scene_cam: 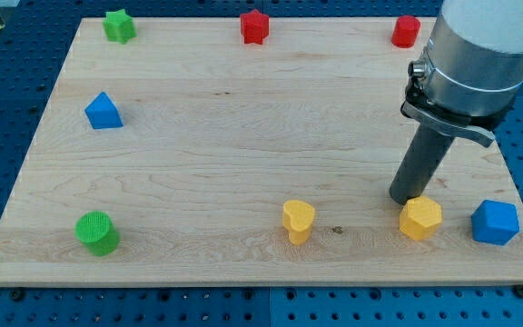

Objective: Slide blue triangle towards green circle

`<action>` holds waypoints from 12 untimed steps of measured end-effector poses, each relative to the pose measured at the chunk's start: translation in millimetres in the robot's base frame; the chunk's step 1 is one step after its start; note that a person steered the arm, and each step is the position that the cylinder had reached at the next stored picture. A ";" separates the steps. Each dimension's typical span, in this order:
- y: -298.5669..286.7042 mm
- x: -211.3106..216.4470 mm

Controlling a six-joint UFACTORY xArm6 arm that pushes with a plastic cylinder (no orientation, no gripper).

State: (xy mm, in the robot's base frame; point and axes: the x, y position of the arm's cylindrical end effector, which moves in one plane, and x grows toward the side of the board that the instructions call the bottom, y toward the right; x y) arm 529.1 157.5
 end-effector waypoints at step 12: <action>-349.4 -131.5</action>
State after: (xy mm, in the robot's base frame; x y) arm 397.7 -191.9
